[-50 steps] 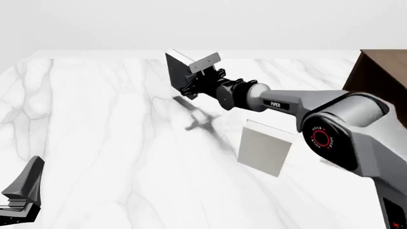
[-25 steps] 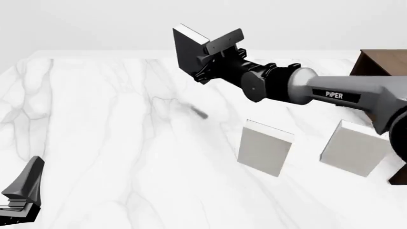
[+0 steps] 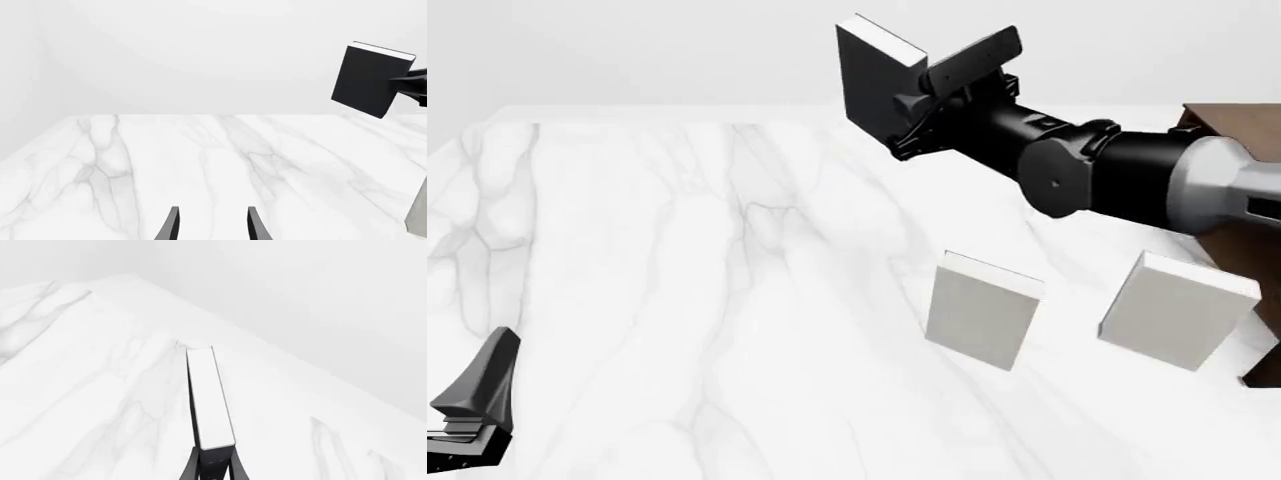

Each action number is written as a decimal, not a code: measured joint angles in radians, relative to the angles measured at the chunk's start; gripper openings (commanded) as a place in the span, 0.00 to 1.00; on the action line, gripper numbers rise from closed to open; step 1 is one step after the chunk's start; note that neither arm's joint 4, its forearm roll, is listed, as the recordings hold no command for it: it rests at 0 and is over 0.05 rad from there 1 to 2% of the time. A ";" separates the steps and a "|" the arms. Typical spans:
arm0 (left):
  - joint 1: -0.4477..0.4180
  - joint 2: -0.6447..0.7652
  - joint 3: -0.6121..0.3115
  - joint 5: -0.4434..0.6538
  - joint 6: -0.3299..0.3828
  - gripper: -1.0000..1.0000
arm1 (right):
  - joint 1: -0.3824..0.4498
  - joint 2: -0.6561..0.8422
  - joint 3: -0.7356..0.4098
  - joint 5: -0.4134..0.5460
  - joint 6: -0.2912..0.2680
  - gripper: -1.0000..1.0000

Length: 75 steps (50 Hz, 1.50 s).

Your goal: Pick up the book on the left and place it on top of the shelf.

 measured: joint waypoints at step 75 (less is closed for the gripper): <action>0.000 0.000 0.000 0.000 0.000 1.00 | -0.355 -0.581 0.226 0.181 -0.283 0.00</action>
